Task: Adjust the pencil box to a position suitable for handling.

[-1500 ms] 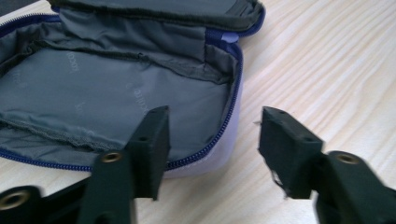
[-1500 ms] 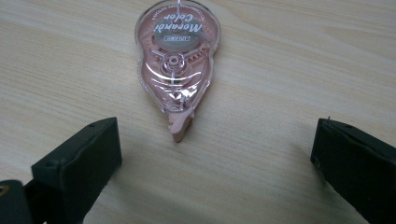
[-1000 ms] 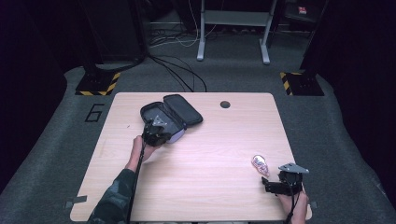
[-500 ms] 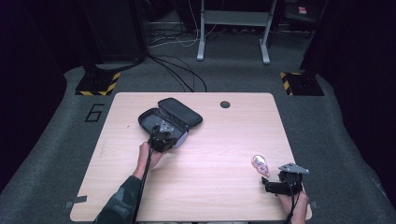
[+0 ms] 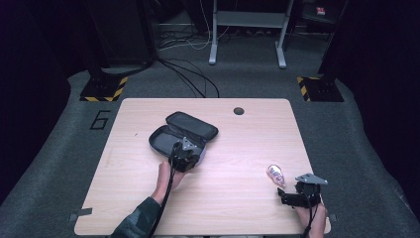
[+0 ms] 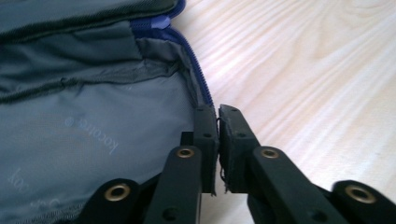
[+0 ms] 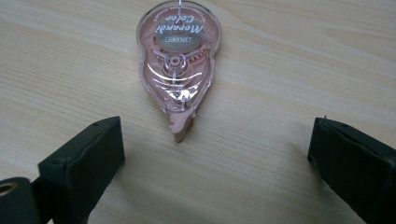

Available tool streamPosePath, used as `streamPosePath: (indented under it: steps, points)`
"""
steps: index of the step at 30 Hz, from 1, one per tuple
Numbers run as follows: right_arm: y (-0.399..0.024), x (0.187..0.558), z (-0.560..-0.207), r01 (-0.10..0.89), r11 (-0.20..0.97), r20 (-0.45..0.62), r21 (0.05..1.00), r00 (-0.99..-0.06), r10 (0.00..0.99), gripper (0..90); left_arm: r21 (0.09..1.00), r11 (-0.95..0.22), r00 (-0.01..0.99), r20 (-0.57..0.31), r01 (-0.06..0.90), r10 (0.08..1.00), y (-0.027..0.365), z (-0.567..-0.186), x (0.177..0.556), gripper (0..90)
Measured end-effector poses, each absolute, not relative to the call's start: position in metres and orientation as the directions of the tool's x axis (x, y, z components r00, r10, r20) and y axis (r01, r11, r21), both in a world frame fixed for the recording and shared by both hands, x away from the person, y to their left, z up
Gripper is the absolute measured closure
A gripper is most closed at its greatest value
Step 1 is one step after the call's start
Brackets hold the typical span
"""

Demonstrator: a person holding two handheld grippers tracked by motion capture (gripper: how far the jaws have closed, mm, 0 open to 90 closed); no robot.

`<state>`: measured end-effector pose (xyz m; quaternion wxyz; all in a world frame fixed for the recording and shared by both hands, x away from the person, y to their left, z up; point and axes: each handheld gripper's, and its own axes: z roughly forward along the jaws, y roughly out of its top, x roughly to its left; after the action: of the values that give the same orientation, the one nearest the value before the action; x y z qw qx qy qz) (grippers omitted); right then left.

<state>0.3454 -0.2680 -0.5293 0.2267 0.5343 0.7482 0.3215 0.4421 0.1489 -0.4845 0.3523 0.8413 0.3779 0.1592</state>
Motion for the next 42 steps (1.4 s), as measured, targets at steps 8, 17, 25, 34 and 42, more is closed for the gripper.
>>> streamPosePath:
  steps: [8,17,25,34,42]
  points:
    - [-0.268,0.345,-0.529,0.653,0.223,0.006,0.724,-0.329,0.944,3.2,0.741,-0.443,0.669,-0.012,0.505,0.743,0.161,-0.468,0.439,37.7]
    - [-0.268,0.345,-0.529,0.653,0.223,0.006,0.724,-0.329,0.944,3.2,0.759,-0.387,0.586,0.009,0.523,0.810,0.218,-0.454,0.465,15.2]
    - [-0.269,0.346,-0.529,0.651,0.226,0.003,0.725,-0.331,0.944,3.2,0.734,-0.323,0.475,0.001,0.597,0.880,0.279,-0.459,0.502,7.2]
    - [-0.269,0.346,-0.529,0.650,0.228,0.002,0.725,-0.333,0.943,3.2,0.717,-0.257,0.415,-0.049,0.648,0.909,0.303,-0.476,0.521,15.2]
    - [-0.269,0.346,-0.529,0.650,0.228,0.002,0.725,-0.333,0.943,3.3,0.700,-0.261,0.391,-0.028,0.665,0.920,0.302,-0.486,0.520,64.8]
